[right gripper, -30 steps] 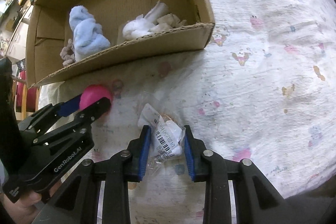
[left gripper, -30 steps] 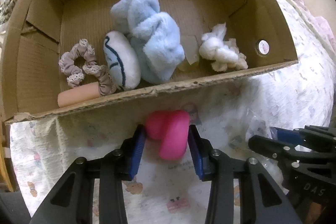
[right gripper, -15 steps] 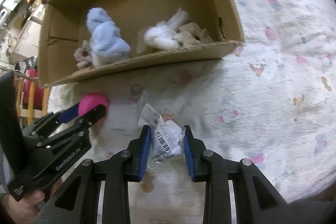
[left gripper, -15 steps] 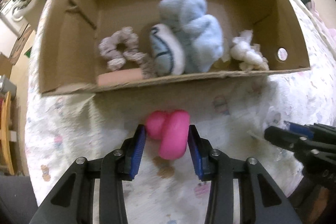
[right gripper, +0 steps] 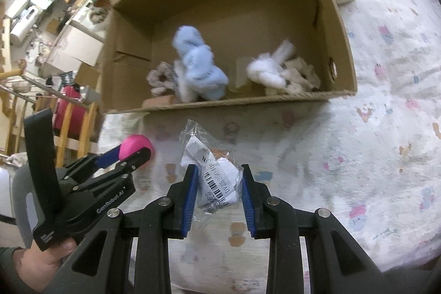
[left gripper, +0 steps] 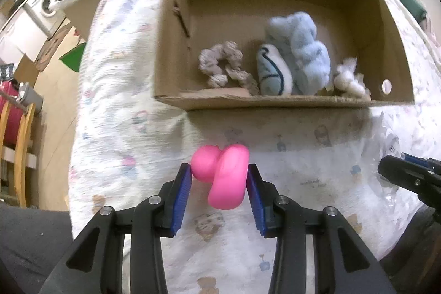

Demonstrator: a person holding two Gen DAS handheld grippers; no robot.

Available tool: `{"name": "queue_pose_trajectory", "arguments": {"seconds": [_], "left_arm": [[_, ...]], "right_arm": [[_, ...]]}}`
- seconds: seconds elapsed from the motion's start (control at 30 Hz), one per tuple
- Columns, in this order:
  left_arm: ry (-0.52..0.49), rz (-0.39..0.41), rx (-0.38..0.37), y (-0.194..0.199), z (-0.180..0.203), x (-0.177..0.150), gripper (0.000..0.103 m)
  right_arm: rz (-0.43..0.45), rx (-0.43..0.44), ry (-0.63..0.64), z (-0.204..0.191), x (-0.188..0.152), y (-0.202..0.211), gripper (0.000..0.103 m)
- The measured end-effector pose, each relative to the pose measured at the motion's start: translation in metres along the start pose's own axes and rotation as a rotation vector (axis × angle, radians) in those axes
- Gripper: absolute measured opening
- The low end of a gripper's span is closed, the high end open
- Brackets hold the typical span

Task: Organize soft objects
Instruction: 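Lower the duck and bag into the box and open both tools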

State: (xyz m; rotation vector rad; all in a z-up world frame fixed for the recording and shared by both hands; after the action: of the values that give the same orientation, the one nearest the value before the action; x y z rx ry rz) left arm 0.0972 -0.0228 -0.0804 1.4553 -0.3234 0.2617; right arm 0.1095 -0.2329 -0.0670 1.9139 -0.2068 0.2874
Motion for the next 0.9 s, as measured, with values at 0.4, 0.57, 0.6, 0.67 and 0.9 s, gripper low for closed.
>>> {"name": "queue_pose_trajectory", "arguments": {"seconds": [0.4,0.57,0.6,0.67,0.9], "left_arm": [[0.025,0.177,0.019,0.062,-0.010,0.035,0.037],[0.014,0.227,0.009,0.079,0.000,0.054,0.037],[0.010,0.234,0.009,0.080,0.003,0.059,0.037],[0.002,0.248,0.007,0.082,0.006,0.068,0.037],[-0.021,0.270,-0.004,0.081,0.011,0.094,0.037]], "right_arm": [[0.229,0.127,0.056,-0.023,0.019,0.048,0.032],[0.312,0.135,0.036,-0.022,0.030,0.065,0.032],[0.322,0.137,0.028,-0.021,0.032,0.068,0.032],[0.335,0.138,0.017,-0.019,0.038,0.072,0.032],[0.374,0.107,-0.008,-0.008,0.063,0.089,0.032]]}}
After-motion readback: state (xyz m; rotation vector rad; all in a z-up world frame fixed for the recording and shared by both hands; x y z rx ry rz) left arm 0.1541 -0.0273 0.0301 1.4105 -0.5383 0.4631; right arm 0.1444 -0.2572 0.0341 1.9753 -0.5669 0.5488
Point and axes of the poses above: each gripper's, at about its wrist camera, not at the fingertips, and y roughly against the way its jaws point, z to its right, x to its top, the point moved 1 cm from there along -y, roughly the way its jaws point, and after that the axes turned 7 degrees about -x, right-handed, at the moved point
